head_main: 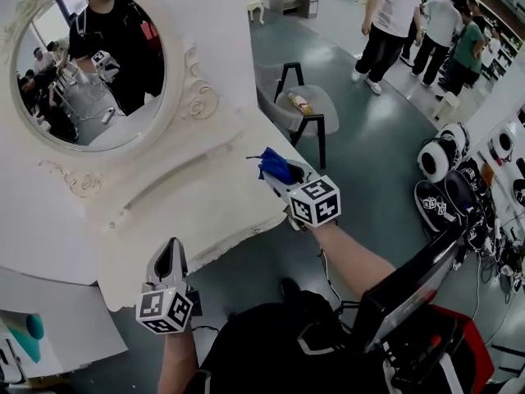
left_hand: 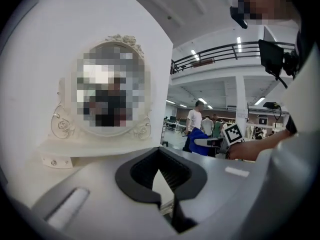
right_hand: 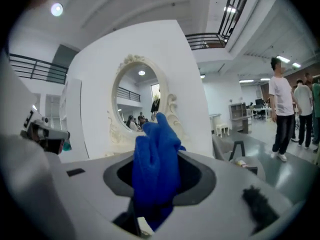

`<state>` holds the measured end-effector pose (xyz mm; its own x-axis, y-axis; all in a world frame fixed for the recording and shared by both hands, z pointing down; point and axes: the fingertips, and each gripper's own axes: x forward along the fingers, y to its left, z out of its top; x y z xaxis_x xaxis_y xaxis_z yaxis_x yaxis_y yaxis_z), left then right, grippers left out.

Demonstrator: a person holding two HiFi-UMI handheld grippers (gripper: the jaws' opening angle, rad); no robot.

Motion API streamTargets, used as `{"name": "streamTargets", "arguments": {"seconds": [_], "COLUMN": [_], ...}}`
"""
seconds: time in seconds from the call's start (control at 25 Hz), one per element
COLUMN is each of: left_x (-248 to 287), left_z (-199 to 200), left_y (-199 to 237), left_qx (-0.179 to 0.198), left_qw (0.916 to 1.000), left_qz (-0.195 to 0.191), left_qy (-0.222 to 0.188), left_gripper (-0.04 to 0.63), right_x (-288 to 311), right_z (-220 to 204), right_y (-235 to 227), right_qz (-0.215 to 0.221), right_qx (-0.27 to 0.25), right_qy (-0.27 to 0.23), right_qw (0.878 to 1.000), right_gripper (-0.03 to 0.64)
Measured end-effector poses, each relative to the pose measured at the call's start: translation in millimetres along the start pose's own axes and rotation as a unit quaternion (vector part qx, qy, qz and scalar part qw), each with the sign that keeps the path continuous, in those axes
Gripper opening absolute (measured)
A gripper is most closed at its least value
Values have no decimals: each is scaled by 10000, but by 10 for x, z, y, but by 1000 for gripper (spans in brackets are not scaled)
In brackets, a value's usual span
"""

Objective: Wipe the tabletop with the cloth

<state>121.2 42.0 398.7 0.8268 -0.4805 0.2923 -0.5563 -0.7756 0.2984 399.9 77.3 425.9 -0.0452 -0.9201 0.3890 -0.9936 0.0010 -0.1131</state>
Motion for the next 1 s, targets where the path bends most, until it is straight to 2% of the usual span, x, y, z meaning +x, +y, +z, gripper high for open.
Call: {"name": "streamTargets", "arguments": {"seconds": [0.12,0.48,1.0], "left_x": [-152,-519,-765], "left_z": [81,205,267], "left_y": [126,534,715], "left_qx": [25,74,-42], "left_qw": [9999,9993,9988], "left_qz": [-119,-110,-90], "left_qy": [-121,-338,-487], "left_gripper": [8,8,8], "right_x": [-39,-57,-122], "right_z": [269,693,746], "right_y": [379,1069,1299], "right_qz": [187,245,106], "right_qx": [75,-166,-169], "right_qy": [-375,-779,-788], "right_qw": [9991,9965,9967], "right_gripper": [159,153,153]}}
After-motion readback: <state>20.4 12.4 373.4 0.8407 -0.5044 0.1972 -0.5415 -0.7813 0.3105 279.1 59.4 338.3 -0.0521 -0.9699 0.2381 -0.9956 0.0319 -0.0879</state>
